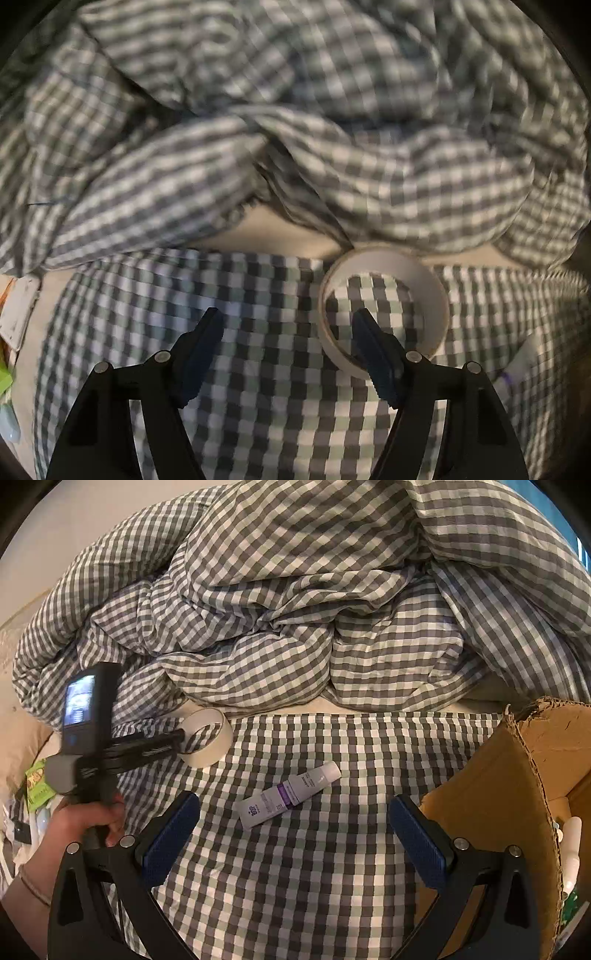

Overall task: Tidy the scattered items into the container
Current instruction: 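Grasp the white tape roll rim with the left tool while the right tool grasps the white tube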

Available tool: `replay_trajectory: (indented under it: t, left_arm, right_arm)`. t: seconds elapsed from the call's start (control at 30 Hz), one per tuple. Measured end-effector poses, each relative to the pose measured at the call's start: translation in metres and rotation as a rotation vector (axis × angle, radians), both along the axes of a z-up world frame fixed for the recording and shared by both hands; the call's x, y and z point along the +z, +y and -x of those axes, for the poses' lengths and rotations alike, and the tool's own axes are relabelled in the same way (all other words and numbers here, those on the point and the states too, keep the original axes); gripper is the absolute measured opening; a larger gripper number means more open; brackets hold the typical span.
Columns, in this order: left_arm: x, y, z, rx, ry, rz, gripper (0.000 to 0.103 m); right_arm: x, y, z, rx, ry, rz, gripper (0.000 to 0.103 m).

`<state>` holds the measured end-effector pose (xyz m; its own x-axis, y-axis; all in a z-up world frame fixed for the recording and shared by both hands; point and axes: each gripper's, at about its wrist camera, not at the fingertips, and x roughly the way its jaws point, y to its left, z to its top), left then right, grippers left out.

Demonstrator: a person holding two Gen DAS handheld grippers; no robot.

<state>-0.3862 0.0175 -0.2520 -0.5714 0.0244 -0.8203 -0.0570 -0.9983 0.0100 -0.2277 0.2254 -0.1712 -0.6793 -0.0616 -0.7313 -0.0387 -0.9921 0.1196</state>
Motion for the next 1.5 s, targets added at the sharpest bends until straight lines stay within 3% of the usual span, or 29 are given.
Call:
replay_trajectory:
  t: [0.07, 0.1, 0.13, 0.17, 0.2, 0.3, 0.4, 0.63, 0.9, 1.13, 1.27, 1.3, 1.37, 1.4, 1.43, 1.5]
  left_arm:
    - [-0.006, 0.005, 0.003, -0.009, -0.008, 0.009, 0.074]
    - [-0.009, 0.006, 0.003, -0.017, -0.008, 0.005, 0.067]
    - [-0.012, 0.008, 0.004, -0.027, -0.015, -0.01, 0.059]
    - [-0.015, 0.008, 0.005, -0.03, -0.028, -0.021, 0.039]
    - [-0.018, 0.009, 0.004, -0.03, -0.037, -0.022, 0.028]
    - [-0.014, 0.013, -0.005, -0.021, -0.004, 0.016, 0.011]
    - [-0.001, 0.007, -0.018, 0.002, 0.046, 0.017, 0.006]
    - [0.024, -0.013, -0.042, 0.019, 0.105, 0.023, 0.005]
    - [0.06, -0.049, -0.064, 0.065, 0.164, -0.001, 0.005]
    - [0.085, -0.069, -0.084, 0.085, 0.209, -0.009, 0.005]
    - [0.092, -0.082, -0.088, 0.098, 0.219, -0.024, 0.005]
    - [0.094, -0.083, -0.089, 0.099, 0.221, -0.026, 0.005]
    - [0.097, -0.083, -0.091, 0.1, 0.225, -0.031, 0.005]
    - [0.099, -0.083, -0.092, 0.1, 0.226, -0.032, 0.005]
    - [0.101, -0.082, -0.093, 0.099, 0.227, -0.034, 0.005]
    - [0.103, -0.078, -0.095, 0.094, 0.229, -0.036, 0.005]
  right_arm:
    - [0.0, 0.001, 0.001, -0.003, -0.003, -0.002, 0.103]
    - [0.0, 0.001, 0.001, -0.003, -0.003, -0.003, 0.103]
    - [0.0, 0.001, 0.001, -0.003, -0.004, -0.007, 0.103]
    - [-0.001, 0.0, 0.001, -0.001, -0.007, -0.014, 0.103]
    - [-0.003, -0.001, 0.002, 0.001, -0.01, -0.022, 0.103]
    - [-0.011, -0.004, 0.008, 0.004, -0.024, -0.035, 0.103]
    - [-0.022, -0.009, 0.017, 0.001, -0.051, -0.03, 0.103]
    - [-0.055, -0.019, 0.042, -0.034, -0.127, -0.006, 0.103]
    - [-0.07, -0.023, 0.076, -0.086, -0.158, -0.026, 0.102]
    - [-0.1, -0.042, 0.105, -0.087, -0.251, -0.079, 0.102]
    - [-0.107, -0.049, 0.106, -0.079, -0.231, -0.139, 0.102]
    - [-0.107, -0.049, 0.106, -0.078, -0.231, -0.135, 0.098]
    - [-0.102, -0.051, 0.104, -0.067, -0.22, -0.147, 0.076]
    - [-0.099, -0.053, 0.103, -0.056, -0.213, -0.157, 0.047]
    - [-0.097, -0.055, 0.103, -0.044, -0.213, -0.158, 0.032]
    - [-0.094, -0.057, 0.101, -0.019, -0.218, -0.159, 0.026]
